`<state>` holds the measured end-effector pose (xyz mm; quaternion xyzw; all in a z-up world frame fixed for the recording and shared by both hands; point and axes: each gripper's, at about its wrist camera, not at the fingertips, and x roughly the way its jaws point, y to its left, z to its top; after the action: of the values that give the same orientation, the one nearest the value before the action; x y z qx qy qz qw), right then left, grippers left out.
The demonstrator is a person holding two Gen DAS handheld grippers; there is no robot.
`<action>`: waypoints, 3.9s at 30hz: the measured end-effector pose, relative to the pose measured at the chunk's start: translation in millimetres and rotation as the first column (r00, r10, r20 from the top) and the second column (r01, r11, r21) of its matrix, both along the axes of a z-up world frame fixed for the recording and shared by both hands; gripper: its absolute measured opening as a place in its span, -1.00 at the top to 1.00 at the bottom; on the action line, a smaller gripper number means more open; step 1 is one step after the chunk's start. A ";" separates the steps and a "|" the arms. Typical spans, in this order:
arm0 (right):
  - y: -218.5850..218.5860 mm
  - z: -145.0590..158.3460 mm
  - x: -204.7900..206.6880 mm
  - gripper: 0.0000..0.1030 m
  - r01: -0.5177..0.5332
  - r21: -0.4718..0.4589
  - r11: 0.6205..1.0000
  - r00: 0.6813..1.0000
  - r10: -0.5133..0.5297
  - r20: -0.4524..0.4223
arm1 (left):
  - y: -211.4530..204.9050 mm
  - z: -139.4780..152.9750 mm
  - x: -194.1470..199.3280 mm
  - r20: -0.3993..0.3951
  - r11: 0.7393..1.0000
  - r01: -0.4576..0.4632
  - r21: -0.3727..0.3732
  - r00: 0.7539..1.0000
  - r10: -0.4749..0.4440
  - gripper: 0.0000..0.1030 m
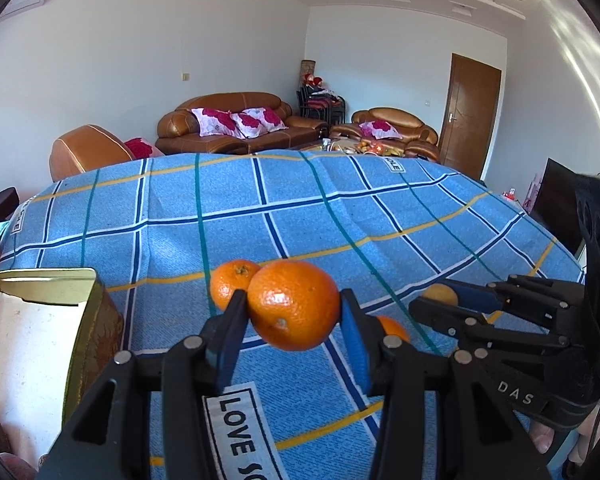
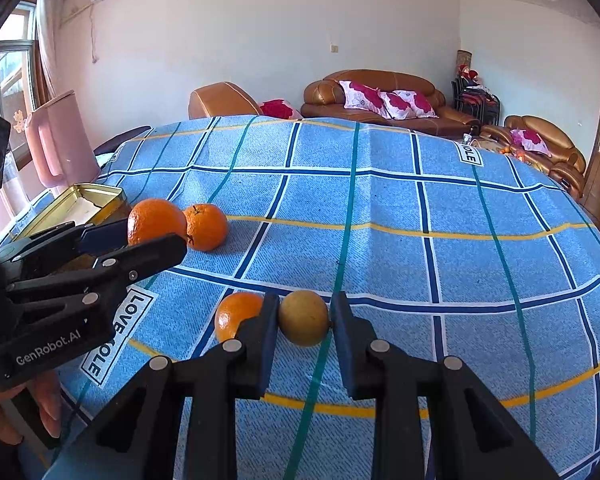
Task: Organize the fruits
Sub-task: 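Lift the orange with the left tool while the right tool lifts the yellow fruit, then carry the orange over the tray with the left tool while the right tool carries the yellow fruit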
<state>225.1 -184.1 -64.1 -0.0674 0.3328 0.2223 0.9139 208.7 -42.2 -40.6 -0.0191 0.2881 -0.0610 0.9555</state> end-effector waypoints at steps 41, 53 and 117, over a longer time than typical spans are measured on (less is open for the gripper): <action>-10.7 14.2 -27.2 0.45 -0.031 0.054 0.998 0.988 0.023 0.152 | -3.1 17.5 -41.2 0.204 0.996 -0.061 0.057 0.978 0.049 0.08; -14.1 17.6 -34.4 0.45 -0.040 0.067 0.997 0.981 0.027 0.190 | -1.8 19.0 -48.9 0.233 0.996 -0.072 0.051 0.971 0.058 0.08; 15.8 18.1 -88.1 0.45 -0.117 0.056 0.992 0.968 0.101 0.231 | 21.1 23.2 -119.2 0.306 0.996 -0.084 0.025 0.949 0.072 0.08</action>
<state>137.0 -168.3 -46.0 -0.0791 0.2137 0.2745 0.9342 89.5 -21.1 -17.3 -0.0027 0.1373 -0.0198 0.9903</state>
